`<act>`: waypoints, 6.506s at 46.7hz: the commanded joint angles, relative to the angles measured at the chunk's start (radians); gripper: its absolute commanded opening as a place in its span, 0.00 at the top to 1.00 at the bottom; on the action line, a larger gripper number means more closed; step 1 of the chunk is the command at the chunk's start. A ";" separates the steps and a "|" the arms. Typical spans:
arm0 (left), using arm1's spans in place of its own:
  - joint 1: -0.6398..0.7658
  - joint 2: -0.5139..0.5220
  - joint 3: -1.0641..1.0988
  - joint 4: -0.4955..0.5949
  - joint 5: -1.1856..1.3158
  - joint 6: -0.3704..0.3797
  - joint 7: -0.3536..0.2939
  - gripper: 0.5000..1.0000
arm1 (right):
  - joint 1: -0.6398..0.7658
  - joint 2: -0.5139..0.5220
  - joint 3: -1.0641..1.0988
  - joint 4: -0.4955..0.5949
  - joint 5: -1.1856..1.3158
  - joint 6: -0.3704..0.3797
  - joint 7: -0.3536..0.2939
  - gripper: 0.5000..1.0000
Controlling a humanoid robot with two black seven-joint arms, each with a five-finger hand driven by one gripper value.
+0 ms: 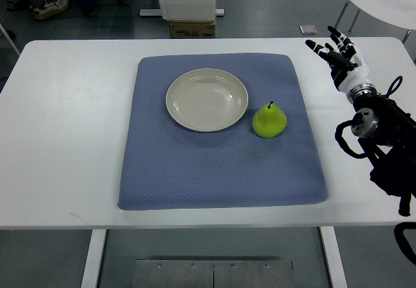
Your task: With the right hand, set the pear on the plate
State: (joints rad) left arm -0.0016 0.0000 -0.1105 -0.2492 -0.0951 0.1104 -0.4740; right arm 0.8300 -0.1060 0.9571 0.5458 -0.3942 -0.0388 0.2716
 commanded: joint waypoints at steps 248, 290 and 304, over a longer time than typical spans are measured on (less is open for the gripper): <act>0.000 0.000 0.000 -0.001 0.000 0.000 0.000 0.00 | 0.032 -0.144 -0.791 0.151 -0.104 0.013 0.339 1.00; 0.000 0.000 0.000 0.001 0.000 0.000 0.000 0.00 | 0.204 0.011 -0.733 0.145 -0.103 -0.001 0.147 1.00; 0.000 0.000 0.000 0.001 0.000 0.000 0.000 0.00 | 0.205 0.104 -0.738 0.140 -0.104 -0.027 0.103 1.00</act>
State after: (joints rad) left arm -0.0014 0.0000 -0.1104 -0.2493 -0.0951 0.1105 -0.4738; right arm 1.0368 -0.0173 0.2201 0.6856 -0.4983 -0.0599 0.3801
